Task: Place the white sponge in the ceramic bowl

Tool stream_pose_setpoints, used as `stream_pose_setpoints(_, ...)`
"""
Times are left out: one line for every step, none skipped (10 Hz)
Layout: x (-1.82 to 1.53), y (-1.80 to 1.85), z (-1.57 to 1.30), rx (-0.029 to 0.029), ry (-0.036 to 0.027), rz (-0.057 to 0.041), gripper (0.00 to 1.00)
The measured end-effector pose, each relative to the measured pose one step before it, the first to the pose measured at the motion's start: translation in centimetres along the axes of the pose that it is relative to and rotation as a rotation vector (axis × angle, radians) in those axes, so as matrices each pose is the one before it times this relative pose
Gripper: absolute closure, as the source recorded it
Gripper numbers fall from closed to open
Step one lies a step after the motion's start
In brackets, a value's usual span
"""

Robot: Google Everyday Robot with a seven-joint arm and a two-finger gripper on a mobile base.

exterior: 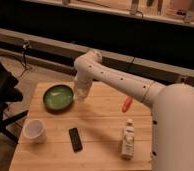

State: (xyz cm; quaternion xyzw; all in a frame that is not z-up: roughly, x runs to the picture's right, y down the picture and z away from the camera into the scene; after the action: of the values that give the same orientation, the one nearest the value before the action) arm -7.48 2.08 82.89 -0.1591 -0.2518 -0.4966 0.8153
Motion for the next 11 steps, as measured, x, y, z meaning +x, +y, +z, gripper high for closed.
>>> stream_pose_setpoints(0.137,-0.118,-0.032,0.00422,-0.0003,-0.00096,0.83)
stream_pose_setpoints(-0.012,-0.39,0.016,0.00519,-0.00162,-0.0045,0.83)
stream_pose_setpoints(-0.034,-0.459,0.056,0.00533,-0.00167,-0.00499,0.83)
stream_pose_setpoints(-0.119,-0.597,0.09,0.00525,-0.00233,-0.0062,0.83)
stream_pose_setpoints(0.019,-0.173,0.042,0.00325,-0.00101,-0.00252,0.83)
stream_pose_setpoints(0.099,-0.153,-0.039,0.00439,-0.00002,-0.00214,0.83)
stream_pose_setpoints(0.151,-0.215,-0.03,0.00511,-0.00057,-0.00171,0.83)
stream_pose_setpoints(-0.005,-0.463,0.037,0.00493,-0.00161,-0.00543,0.83)
stream_pose_setpoints(-0.051,-0.428,0.079,0.00365,-0.00188,-0.00454,0.83)
stream_pose_setpoints(0.062,-0.149,0.043,0.00254,0.00001,-0.00164,0.83)
stream_pose_setpoints(0.117,-0.136,0.002,0.00363,0.00091,-0.00112,0.83)
